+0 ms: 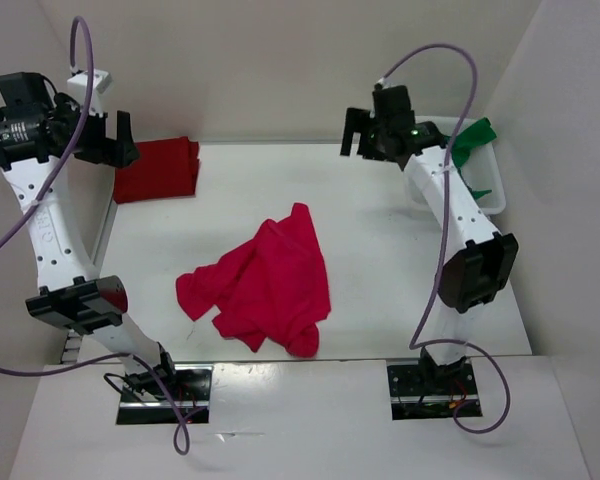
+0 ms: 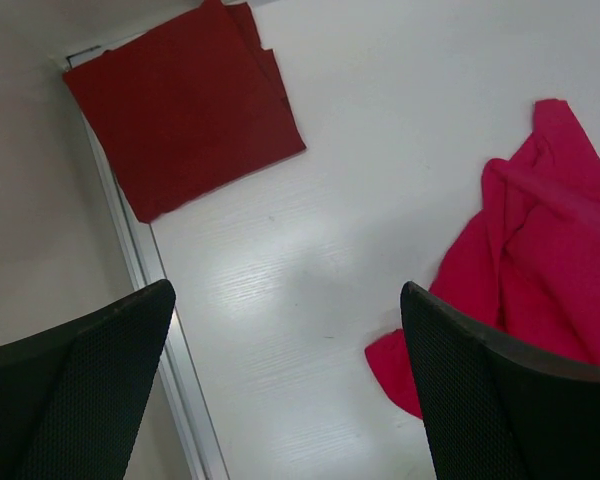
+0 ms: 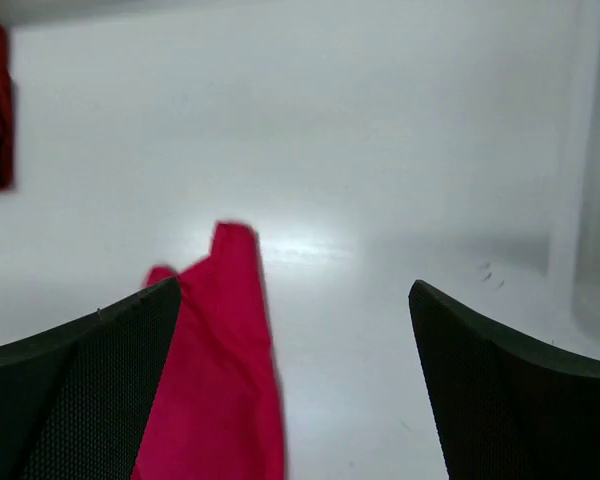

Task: Fold and stack the t-shirts
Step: Move the tshirt to the center of the board, then flatten out the tshirt

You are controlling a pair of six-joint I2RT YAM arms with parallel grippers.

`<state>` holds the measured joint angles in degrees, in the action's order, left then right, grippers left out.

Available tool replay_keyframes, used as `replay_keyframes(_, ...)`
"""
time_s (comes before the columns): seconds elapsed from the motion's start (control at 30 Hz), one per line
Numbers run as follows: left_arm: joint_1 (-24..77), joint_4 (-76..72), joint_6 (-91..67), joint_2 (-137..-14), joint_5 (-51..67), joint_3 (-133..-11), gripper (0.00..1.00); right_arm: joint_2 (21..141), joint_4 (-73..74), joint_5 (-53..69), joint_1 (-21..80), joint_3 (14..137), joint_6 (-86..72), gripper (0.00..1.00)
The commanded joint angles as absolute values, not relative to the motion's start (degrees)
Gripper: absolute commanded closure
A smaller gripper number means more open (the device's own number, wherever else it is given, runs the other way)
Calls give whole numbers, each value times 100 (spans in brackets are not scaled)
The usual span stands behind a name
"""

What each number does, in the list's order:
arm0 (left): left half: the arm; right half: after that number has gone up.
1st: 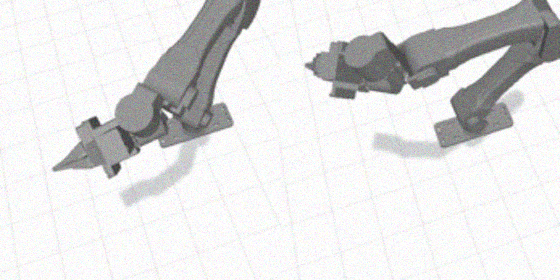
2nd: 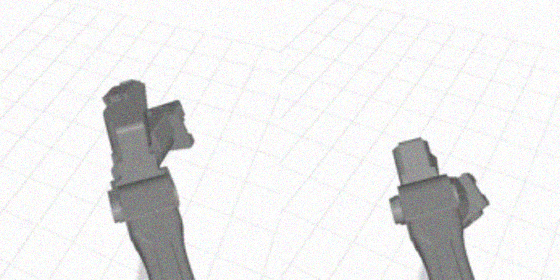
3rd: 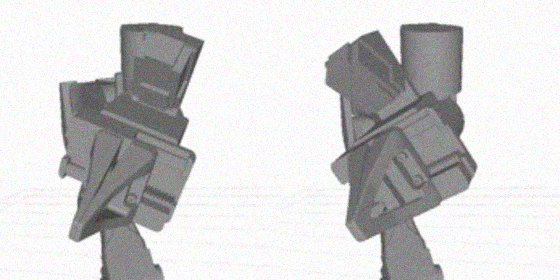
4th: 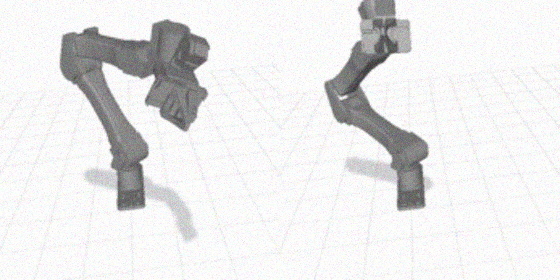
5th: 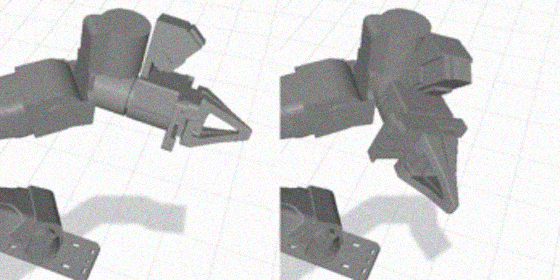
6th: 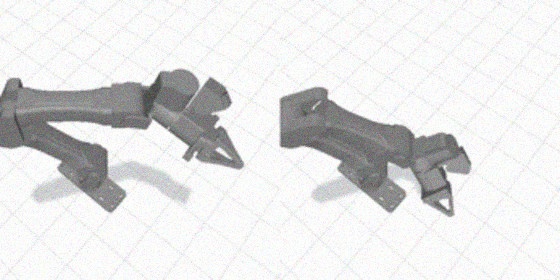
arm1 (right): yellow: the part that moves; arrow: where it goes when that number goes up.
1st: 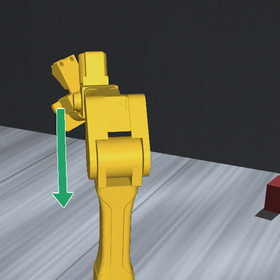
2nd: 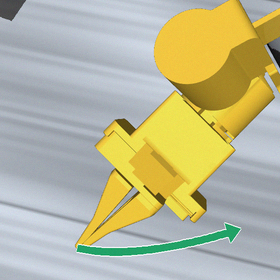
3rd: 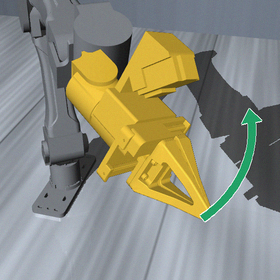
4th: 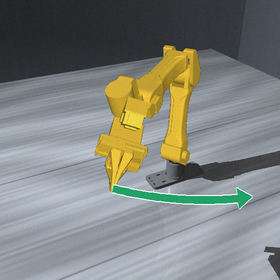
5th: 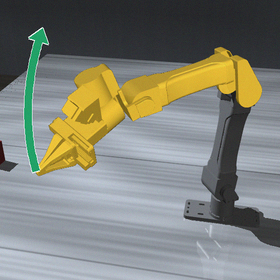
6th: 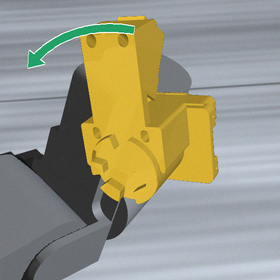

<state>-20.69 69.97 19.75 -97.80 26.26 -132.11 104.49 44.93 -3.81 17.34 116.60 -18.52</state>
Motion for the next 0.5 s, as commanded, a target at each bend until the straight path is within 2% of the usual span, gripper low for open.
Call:
replay_keyframes(0.0, -2074, 6926, 2205, -9378, 2795, -12860, 0, 9046, 4176, -737, 2784, 11157, -1582, 0)
replay_keyframes(0.1, -2074, 6926, 2399, -9142, 2795, -12166, 0, 8369, 3982, -179, 3232, 9462, -1862, 0)
replay_keyframes(0.13, -2074, 6865, 2452, -9054, 2795, -11686, 0, 8245, 3877, -89, 3339, 8430, -2159, 0)
replay_keyframes(0.2, -2074, 6629, 2452, -8685, 2795, -11112, 0, 7990, 3552, 25, 3742, 7206, -2538, 0)
replay_keyframes(0.3, -1917, 6425, 2776, -8157, 2541, -9821, 0, 7989, 3322, -105, 3973, 6323, -3312, 0)
replay_keyframes(0.47, -591, 5917, 3418, -7578, 1638, -7424, 0, 8314, 3138, -211, 3973, 5801, -3884, 0)
